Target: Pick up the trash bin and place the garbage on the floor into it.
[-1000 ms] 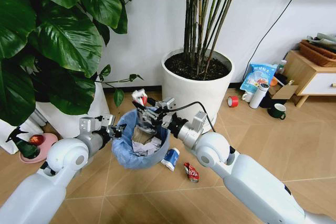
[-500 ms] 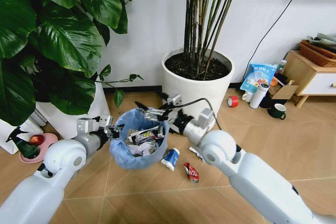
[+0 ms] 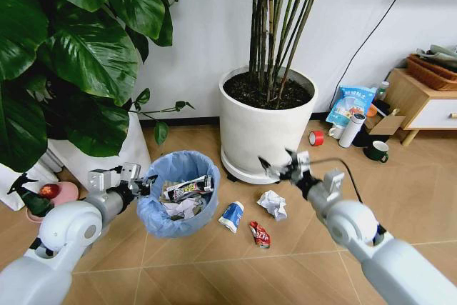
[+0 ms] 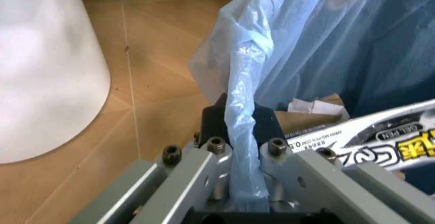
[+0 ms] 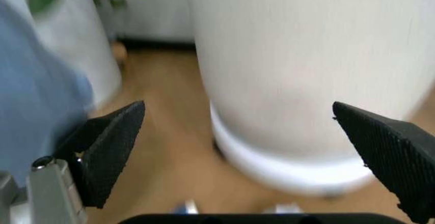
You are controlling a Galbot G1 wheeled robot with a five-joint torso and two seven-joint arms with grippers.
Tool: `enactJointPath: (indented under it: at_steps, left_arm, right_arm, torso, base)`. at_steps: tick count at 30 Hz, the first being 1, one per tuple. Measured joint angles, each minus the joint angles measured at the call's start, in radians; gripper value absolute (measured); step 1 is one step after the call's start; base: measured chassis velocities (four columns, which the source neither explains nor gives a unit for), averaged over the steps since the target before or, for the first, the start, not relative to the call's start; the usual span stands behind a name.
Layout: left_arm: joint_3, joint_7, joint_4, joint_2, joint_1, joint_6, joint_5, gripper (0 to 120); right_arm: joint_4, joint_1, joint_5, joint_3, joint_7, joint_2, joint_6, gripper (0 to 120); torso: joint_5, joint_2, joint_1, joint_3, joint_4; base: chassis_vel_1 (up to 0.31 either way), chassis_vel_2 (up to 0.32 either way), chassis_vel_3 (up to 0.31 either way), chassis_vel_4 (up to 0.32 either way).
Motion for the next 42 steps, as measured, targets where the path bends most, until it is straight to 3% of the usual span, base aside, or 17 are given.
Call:
enactJointPath:
  at_steps: [6, 13, 16, 30, 42]
  left_arm:
    - [-0.010, -0.003, -0.015, 0.000, 0.006, 0.000, 0.000, 0]
    - [-0.012, -0.005, -0.027, -0.006, 0.013, 0.000, 0.000, 0]
    - [-0.014, -0.007, -0.036, -0.016, 0.020, 0.000, 0.002, 0]
    - [-0.014, -0.022, -0.048, -0.013, 0.027, 0.000, 0.003, 0]
    - [-0.018, -0.021, -0.041, -0.024, 0.023, 0.000, 0.004, 0]
  right_arm:
    - [-0.124, -0.094, -0.085, -0.025, -0.056, 0.044, 0.019, 100]
    - [-0.248, -0.112, -0.121, -0.052, -0.127, 0.049, 0.036, 100]
    - [-0.338, -0.078, -0.143, -0.087, -0.196, 0.059, 0.039, 100]
    - [-0.526, 0.067, -0.204, -0.196, -0.214, 0.184, 0.061, 100]
    - [-0.624, 0.111, -0.229, -0.203, -0.208, 0.208, 0.061, 100]
  torso:
    - [-0.0002, 0.000, 0.000, 0.000, 0.0000]
    - [-0.0004, 0.000, 0.000, 0.000, 0.0000]
    - [-0.0005, 0.000, 0.000, 0.000, 0.0000]
    - [-0.0002, 0.000, 0.000, 0.000, 0.0002]
    - [-0.0006, 0.000, 0.000, 0.000, 0.0000]
  base:
    - [0.000, 0.000, 0.000, 0.000]
    - [0.000, 0.000, 0.000, 0.000]
    - [0.000, 0.000, 0.000, 0.000]
    - [0.000, 0.000, 0.000, 0.000]
    - [0.000, 0.000, 0.000, 0.000]
